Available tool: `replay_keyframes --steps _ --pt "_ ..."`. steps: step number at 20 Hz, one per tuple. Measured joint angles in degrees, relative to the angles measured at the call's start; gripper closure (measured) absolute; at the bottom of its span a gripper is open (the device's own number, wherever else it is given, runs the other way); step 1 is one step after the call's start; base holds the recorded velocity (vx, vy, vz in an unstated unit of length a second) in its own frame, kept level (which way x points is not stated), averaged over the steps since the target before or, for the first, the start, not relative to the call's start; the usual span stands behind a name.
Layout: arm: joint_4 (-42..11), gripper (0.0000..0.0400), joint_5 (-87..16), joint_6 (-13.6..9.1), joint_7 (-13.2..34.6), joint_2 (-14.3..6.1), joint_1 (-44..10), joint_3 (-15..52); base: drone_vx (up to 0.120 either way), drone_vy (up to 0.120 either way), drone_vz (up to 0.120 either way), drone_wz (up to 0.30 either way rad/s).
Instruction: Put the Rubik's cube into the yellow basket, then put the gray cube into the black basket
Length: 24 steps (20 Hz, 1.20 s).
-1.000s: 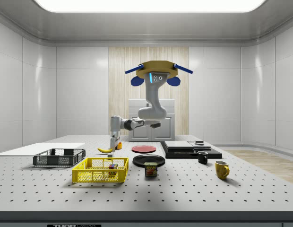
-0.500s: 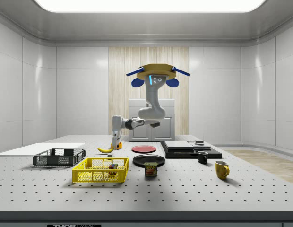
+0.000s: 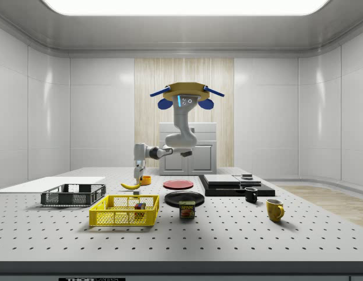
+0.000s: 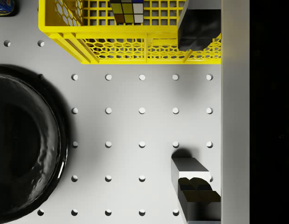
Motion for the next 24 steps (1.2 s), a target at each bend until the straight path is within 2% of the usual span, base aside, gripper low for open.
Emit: replay_keyframes --steps 4,8,18,24 --pt "0.0 0.0 0.0 0.1 0.0 -0.1 0.0 0.0 0.12 -0.12 0.0 0.0" --pt "0.0 0.0 0.1 0.1 0.0 -0.1 0.0 0.0 0.06 -0.12 0.0 0.0" --pt "0.0 0.0 0.1 0.2 0.1 -0.3 -0.1 0.0 0.004 -0.116 0.0 0.0" --pt "0.0 0.0 0.1 0.3 0.1 -0.3 -0.1 0.0 0.0 0.0 -0.12 0.0"
